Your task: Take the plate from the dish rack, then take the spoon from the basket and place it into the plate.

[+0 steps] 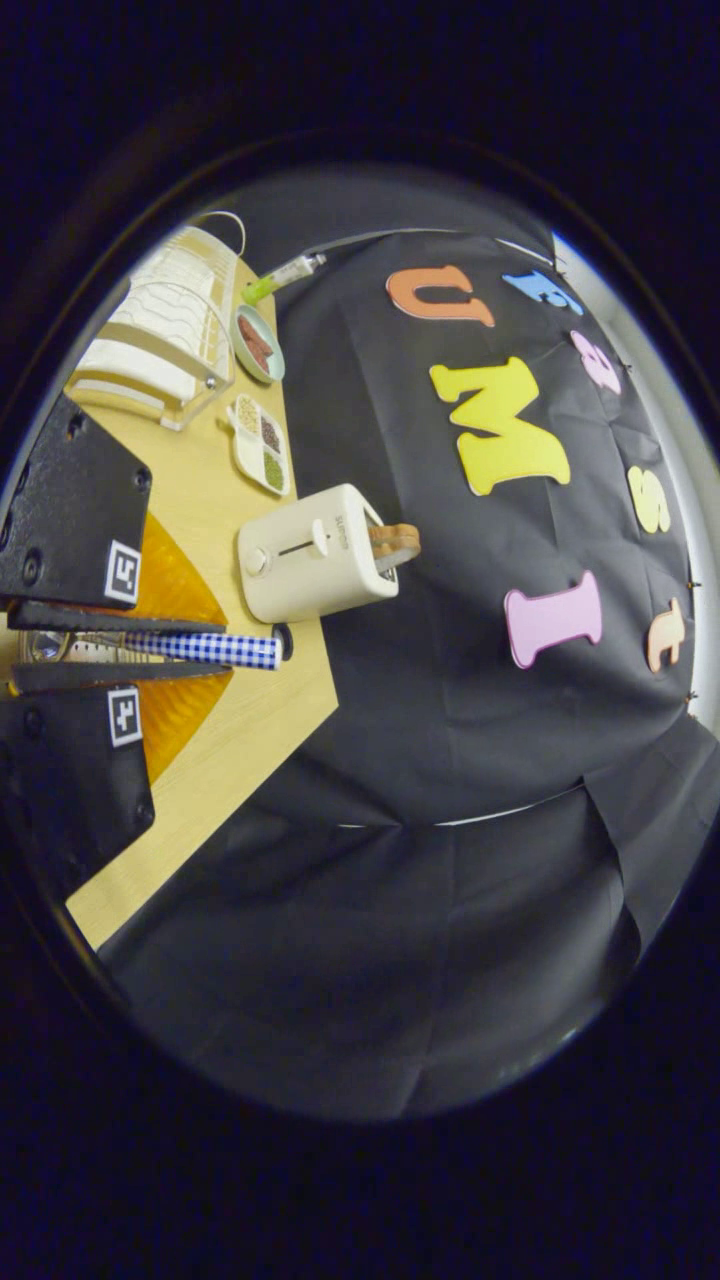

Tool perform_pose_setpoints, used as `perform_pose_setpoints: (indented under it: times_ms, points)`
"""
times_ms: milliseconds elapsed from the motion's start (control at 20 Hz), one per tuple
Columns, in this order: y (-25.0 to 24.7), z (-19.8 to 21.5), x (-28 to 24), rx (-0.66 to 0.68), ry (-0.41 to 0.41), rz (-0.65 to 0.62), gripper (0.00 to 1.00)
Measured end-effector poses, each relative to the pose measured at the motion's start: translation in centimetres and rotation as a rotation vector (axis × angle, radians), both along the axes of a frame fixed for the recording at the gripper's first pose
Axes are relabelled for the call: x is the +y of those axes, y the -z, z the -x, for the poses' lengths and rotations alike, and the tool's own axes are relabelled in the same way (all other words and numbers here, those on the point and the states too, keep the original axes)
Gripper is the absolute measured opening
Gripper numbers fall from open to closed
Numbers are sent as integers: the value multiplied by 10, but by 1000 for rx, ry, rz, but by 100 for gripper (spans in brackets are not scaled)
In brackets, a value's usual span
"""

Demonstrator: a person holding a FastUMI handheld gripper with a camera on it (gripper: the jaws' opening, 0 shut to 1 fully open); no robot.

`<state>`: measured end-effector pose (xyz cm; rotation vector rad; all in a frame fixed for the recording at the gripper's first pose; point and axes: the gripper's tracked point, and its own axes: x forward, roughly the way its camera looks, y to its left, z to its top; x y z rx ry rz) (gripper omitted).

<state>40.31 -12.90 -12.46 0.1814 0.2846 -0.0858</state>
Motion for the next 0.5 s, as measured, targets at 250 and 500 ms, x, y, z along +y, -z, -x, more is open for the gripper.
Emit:
perform_pose_setpoints:
  times_ms: [250, 500]
  points:
    - [-25, 13, 12, -57, 3, 30, 16]
    - [-66, 37, 21, -134, 5, 116, 16]
